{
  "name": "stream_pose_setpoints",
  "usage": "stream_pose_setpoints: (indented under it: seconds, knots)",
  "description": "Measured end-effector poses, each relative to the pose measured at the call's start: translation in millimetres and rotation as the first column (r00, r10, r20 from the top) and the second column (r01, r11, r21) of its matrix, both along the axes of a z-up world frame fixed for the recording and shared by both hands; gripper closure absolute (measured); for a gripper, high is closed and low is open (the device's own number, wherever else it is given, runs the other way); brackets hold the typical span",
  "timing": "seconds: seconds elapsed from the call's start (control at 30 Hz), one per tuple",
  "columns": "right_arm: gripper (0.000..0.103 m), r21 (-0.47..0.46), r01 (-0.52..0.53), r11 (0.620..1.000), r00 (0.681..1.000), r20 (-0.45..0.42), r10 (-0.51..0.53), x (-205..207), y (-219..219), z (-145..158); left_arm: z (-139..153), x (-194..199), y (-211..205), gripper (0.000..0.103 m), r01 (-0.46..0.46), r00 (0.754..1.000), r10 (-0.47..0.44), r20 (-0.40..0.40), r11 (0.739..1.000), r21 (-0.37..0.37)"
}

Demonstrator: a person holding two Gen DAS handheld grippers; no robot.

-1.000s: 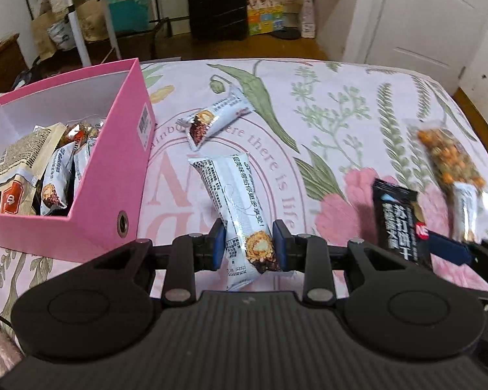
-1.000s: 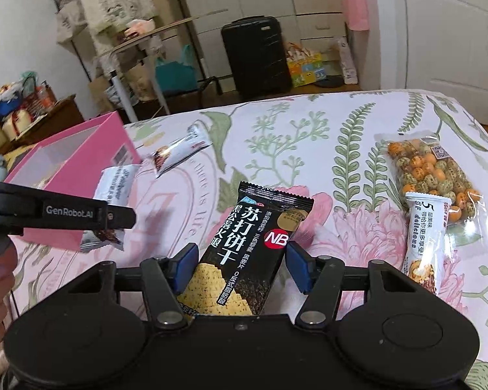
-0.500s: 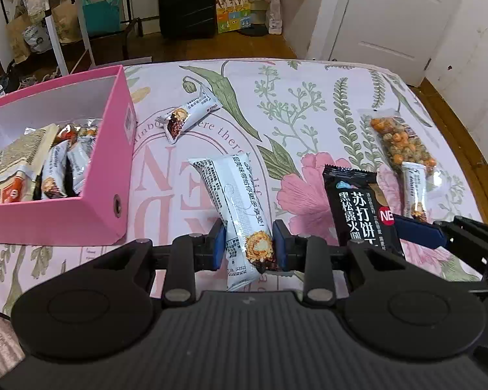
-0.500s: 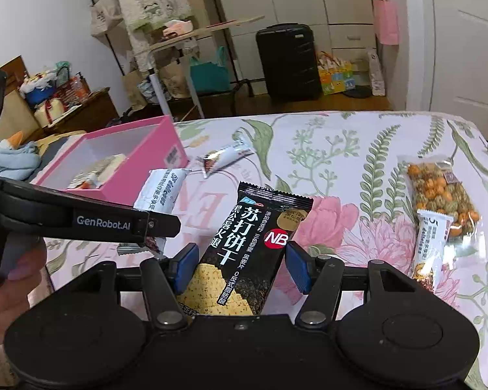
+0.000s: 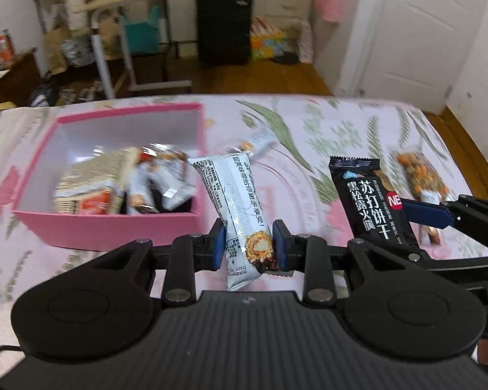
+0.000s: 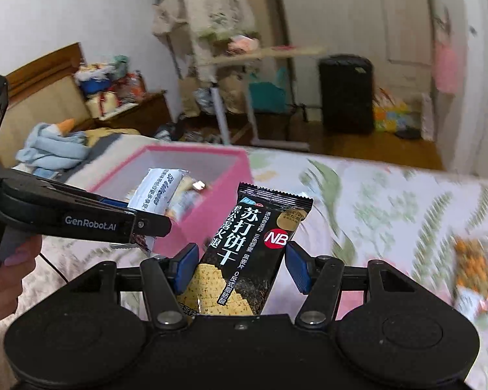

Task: Organize snacks
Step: 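Carry the cracker pack with the right gripper into the box while the left gripper drops its bar there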

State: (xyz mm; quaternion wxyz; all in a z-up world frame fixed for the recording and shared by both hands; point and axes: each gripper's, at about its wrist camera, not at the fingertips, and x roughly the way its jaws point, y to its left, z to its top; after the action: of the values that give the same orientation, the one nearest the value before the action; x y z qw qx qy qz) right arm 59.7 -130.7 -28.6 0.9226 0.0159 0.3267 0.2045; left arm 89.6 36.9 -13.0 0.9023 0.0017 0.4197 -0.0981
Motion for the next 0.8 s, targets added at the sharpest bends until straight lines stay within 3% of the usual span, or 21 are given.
stream_pose_setpoints:
  seconds: [0.27, 0.47, 0.57, 0.7, 0.8]
  knots:
    - [0.040, -0.008, -0.131, 0.991, 0.989, 0.072, 0.131, 45.2, 61.4, 3.2, 5.2, 21.5, 68.5, 0.074, -0.134, 0.989, 0.137, 0.054, 0.989, -0.059]
    - [0.040, -0.016, -0.172, 0.985, 0.983, 0.057, 0.172, 89.7, 96.6, -13.1, -12.5, 49.4, 95.2, 0.074, -0.149, 0.986, 0.154, 0.065, 0.986, -0.080]
    - [0.040, -0.068, -0.166, 0.984, 0.984, 0.053, 0.169, 107.7, 113.9, -24.8, -27.5, 72.1, 105.9, 0.074, -0.160, 0.986, 0.165, 0.038, 0.981, -0.113]
    - [0.040, -0.120, -0.188, 0.975, 0.980, 0.040, 0.194, 128.2, 135.3, -36.5, -46.4, 100.5, 124.9, 0.074, -0.215, 0.977, 0.206, -0.062, 0.952, -0.217]
    - [0.040, -0.156, -0.208, 0.966, 0.976, 0.039, 0.216, 138.0, 145.1, -44.4, -57.3, 114.2, 126.4, 0.074, -0.230, 0.973, 0.222, -0.064, 0.957, -0.179]
